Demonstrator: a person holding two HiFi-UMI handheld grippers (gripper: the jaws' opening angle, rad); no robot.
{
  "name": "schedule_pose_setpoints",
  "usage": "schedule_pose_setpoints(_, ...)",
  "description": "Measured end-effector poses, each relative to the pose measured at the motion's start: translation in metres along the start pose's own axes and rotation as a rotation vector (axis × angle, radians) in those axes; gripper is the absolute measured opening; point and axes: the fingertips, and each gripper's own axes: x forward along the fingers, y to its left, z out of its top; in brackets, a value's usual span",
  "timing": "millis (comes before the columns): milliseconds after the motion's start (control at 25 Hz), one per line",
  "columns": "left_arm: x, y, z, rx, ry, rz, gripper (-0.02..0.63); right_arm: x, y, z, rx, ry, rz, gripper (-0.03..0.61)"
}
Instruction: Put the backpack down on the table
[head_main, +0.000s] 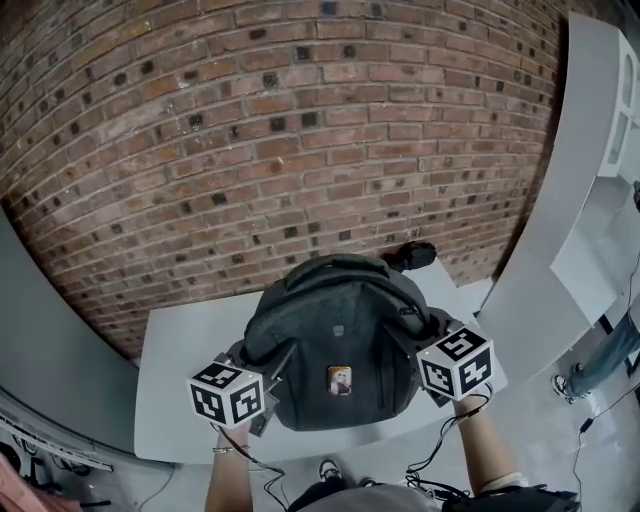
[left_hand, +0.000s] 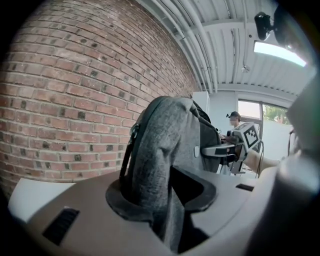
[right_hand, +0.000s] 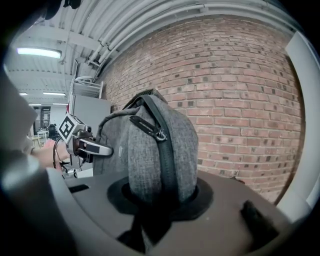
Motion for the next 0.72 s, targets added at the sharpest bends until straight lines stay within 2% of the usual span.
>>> schedule_pose_setpoints(360, -0.012, -0.020, -0.020, -0.047, 0.031, 0.030, 0.146, -0.015, 0.008, -0.017, 0.007, 0.032, 0.047, 0.110)
schedule_pose_setpoints(720, -0.003, -0.009, -0.051, -0.119, 0.094, 0.048, 0.147, 0.006, 0.008, -0.046, 0.041, 0.083, 0.085, 0.111)
